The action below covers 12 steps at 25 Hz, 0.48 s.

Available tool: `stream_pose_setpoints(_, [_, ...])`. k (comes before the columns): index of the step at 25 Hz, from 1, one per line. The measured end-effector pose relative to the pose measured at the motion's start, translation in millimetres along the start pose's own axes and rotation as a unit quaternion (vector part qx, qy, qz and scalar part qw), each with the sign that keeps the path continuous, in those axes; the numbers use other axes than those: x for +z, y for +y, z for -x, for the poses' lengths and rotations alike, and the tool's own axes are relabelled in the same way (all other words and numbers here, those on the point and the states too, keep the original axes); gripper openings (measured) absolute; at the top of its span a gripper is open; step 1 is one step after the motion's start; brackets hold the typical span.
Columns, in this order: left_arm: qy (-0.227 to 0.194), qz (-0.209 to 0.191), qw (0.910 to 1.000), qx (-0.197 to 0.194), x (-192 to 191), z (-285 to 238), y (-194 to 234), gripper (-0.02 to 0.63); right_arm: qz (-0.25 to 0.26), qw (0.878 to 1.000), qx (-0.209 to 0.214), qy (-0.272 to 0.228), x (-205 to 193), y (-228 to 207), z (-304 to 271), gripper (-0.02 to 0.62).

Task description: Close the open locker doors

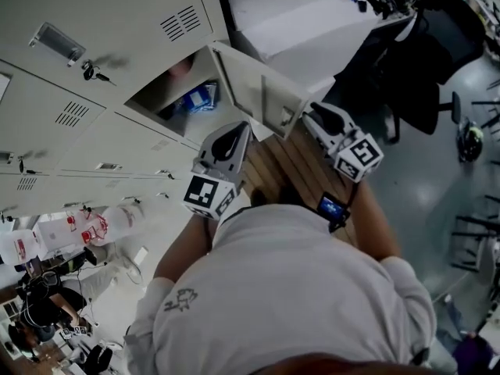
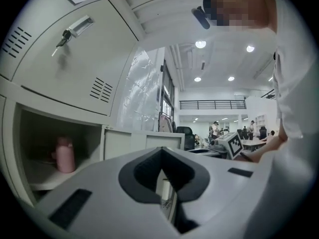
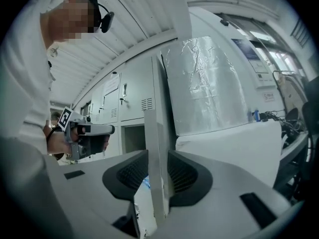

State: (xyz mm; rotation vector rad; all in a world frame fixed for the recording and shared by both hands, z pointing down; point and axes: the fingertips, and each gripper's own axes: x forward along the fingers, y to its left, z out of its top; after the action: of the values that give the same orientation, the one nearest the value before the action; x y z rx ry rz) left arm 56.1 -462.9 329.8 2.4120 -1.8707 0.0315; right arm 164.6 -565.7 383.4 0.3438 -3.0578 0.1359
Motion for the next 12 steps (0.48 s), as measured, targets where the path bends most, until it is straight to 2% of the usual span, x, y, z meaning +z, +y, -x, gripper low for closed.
stream_pose_setpoints(7, [0.003,-0.001,0.9991,0.043,2.0,5.5,0.0,-0.005,-0.002,0.999,0.047,0.004,-0.6,-2.5,-6.1,0.103])
stream_pose_setpoints(12, [0.001,0.012,0.9974,0.071,3.1,10.8,-0.3,-0.005,-0.009,0.995,0.1,0.005,-0.4,14.1,-10.6,0.103])
